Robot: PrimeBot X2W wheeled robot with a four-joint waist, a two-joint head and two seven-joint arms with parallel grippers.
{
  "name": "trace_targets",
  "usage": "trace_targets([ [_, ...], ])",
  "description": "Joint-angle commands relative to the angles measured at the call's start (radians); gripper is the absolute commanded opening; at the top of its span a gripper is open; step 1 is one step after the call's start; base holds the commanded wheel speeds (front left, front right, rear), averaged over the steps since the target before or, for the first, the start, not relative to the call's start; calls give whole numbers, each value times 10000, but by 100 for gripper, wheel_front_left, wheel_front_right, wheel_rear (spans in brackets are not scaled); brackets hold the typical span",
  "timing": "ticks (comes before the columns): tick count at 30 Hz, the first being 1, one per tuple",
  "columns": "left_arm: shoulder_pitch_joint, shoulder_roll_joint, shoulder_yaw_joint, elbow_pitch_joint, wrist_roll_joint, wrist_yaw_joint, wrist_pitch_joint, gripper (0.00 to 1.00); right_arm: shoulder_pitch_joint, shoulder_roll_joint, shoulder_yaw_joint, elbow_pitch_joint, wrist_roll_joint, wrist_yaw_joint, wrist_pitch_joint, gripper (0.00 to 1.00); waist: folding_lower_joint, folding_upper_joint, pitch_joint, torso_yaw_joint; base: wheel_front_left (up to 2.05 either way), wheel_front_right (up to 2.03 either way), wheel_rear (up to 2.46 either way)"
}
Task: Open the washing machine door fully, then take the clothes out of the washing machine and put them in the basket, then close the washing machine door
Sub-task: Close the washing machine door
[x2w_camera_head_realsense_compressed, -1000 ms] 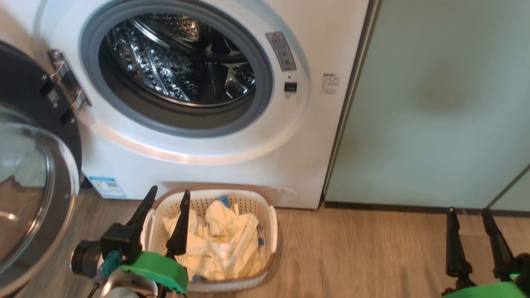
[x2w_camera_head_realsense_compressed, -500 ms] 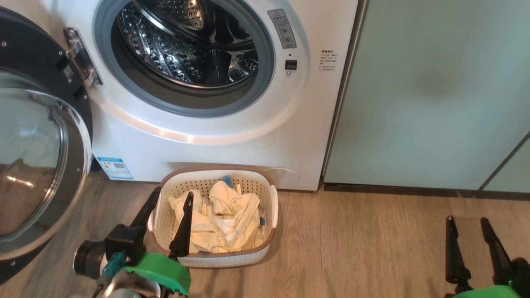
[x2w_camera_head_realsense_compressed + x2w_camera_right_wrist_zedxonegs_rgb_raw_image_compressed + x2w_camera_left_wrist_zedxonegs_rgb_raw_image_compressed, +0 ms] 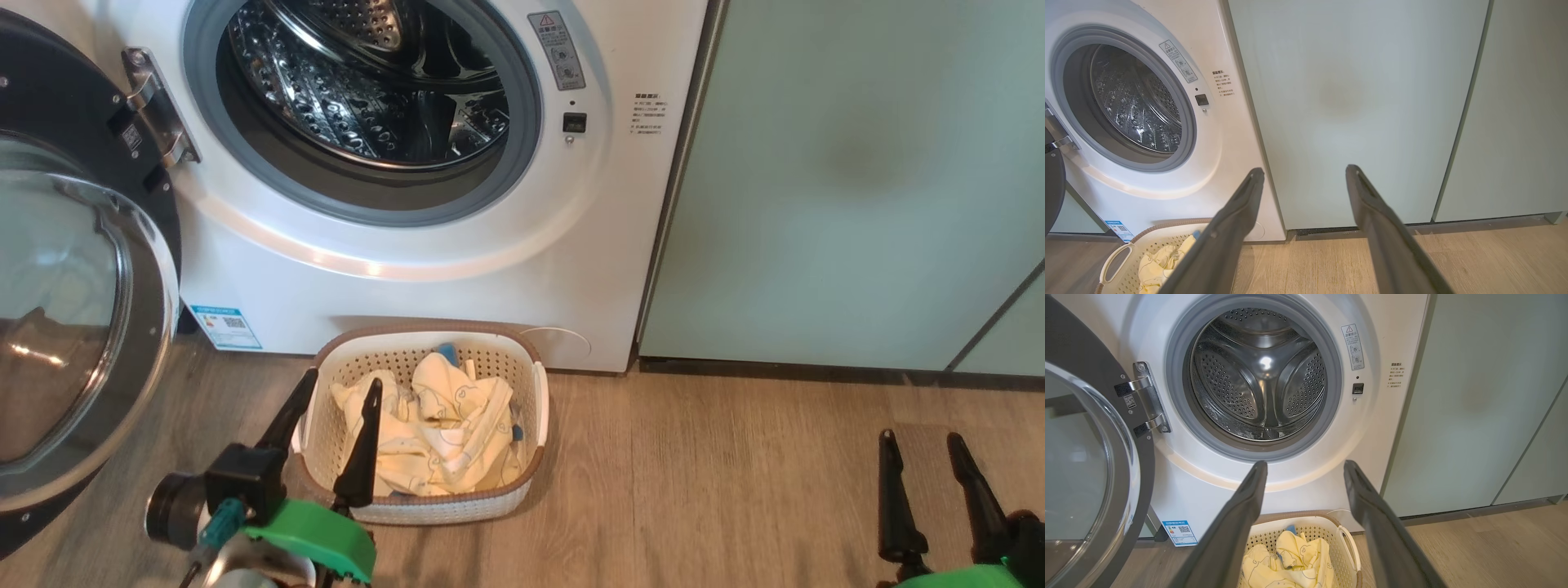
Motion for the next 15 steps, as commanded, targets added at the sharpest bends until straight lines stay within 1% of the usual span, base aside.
trace_targets([
  [1,-430,195,332,-336,-77,98,-83,100,-410,-150,168,-271,-56,2,-67,100,0,0,3,3,0,0,0],
  [9,-469,257,249,-319,-108,126,-91,100,-384,-150,104,-253,-62,2,-67,100,0,0,40,140,0,0,0],
  [15,-554,284,188,-322,-76,174,-112,100,-341,-150,31,-288,-71,2,-67,100,0,0,72,540,0,0,0],
])
